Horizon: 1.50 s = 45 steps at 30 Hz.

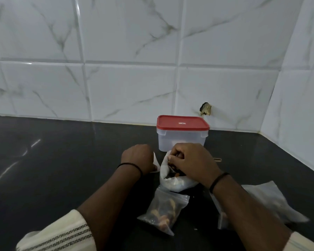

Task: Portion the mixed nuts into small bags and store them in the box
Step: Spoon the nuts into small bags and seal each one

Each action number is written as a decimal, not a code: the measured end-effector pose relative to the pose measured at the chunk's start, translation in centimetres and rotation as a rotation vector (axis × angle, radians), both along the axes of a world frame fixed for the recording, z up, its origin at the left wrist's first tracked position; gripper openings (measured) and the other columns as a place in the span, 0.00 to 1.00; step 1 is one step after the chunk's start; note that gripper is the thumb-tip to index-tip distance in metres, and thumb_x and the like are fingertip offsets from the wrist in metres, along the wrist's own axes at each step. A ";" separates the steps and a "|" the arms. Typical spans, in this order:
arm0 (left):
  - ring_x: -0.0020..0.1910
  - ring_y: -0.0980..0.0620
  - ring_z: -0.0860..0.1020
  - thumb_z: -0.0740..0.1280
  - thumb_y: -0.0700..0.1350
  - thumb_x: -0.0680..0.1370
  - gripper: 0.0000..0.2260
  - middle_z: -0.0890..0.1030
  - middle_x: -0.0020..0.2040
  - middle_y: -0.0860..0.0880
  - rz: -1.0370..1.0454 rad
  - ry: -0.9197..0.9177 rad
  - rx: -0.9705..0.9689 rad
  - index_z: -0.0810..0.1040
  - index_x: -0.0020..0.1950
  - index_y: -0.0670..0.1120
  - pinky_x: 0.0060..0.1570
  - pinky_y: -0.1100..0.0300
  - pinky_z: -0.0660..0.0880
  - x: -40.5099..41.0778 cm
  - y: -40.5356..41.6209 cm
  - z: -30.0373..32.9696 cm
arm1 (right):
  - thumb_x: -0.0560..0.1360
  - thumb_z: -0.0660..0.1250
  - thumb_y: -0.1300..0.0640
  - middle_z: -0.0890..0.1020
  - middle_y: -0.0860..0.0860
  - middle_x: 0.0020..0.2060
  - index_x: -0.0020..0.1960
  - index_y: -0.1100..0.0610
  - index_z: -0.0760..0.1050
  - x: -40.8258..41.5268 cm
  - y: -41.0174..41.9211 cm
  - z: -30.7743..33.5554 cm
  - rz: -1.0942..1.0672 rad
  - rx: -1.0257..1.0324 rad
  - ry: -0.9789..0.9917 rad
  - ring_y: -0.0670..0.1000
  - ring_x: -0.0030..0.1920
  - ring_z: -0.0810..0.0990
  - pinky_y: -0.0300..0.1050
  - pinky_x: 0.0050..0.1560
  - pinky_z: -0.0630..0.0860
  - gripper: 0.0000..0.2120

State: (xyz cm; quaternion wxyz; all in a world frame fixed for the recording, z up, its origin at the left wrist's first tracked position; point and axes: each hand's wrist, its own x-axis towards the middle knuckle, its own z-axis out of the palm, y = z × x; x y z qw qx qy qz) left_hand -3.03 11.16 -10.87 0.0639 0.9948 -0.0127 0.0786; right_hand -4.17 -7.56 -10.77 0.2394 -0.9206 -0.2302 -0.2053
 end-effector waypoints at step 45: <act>0.36 0.51 0.76 0.55 0.39 0.84 0.11 0.78 0.40 0.44 -0.231 -0.376 -1.501 0.74 0.46 0.43 0.32 0.58 0.76 -1.8 -0.6 0.6 | 0.79 0.68 0.57 0.86 0.49 0.44 0.51 0.49 0.81 -1.5 -0.2 0.8 0.169 0.610 0.261 0.46 0.41 0.85 0.41 0.42 0.80 0.05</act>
